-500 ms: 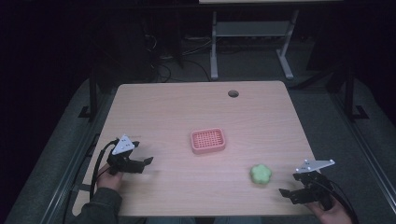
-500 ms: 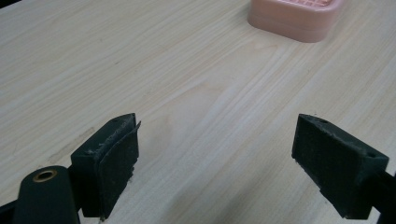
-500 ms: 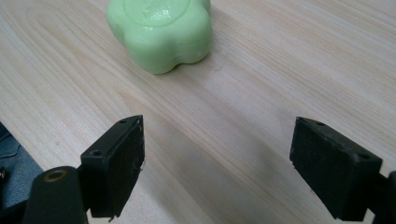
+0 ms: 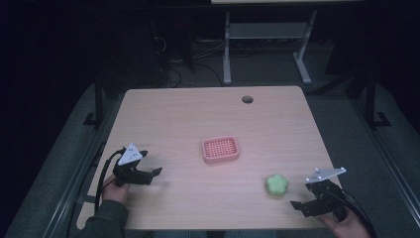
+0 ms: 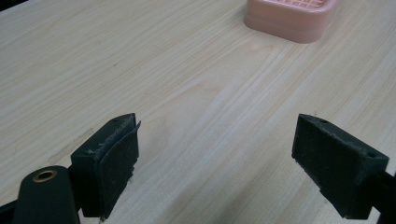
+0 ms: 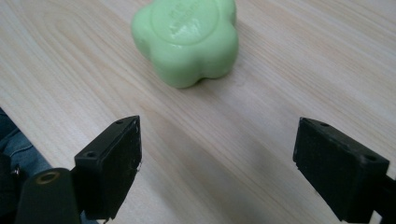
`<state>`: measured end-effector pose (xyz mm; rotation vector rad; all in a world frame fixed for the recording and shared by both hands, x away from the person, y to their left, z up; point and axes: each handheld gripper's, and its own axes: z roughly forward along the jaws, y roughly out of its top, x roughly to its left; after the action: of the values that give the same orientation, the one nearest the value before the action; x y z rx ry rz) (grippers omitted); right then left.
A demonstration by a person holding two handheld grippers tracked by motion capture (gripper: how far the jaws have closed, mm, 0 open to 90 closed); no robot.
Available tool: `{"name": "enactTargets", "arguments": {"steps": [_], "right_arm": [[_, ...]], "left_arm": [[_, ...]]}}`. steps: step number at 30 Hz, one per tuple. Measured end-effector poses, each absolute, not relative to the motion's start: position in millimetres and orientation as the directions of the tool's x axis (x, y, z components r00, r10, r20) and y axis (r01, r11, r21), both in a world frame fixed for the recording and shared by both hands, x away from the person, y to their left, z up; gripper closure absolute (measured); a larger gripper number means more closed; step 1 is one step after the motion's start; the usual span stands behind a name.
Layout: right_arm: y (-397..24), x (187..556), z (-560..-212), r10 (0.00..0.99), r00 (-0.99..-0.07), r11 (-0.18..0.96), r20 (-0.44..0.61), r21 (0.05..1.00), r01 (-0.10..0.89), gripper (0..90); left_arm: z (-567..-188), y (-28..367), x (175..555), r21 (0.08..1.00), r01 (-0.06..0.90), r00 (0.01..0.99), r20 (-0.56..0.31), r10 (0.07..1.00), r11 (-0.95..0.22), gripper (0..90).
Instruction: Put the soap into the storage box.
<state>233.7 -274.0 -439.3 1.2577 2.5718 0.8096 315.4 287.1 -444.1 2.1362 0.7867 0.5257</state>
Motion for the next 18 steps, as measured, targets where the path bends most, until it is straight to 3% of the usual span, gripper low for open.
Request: {"name": "enactTargets", "arguments": {"steps": [18], "right_arm": [[-243,252,-431,0.731,-0.681,0.585,0.045,0.472,0.660,15.3]], "left_arm": [[-444,289,316,0.790,0.361,0.718,0.104,0.688,-0.496,14.4]]}}
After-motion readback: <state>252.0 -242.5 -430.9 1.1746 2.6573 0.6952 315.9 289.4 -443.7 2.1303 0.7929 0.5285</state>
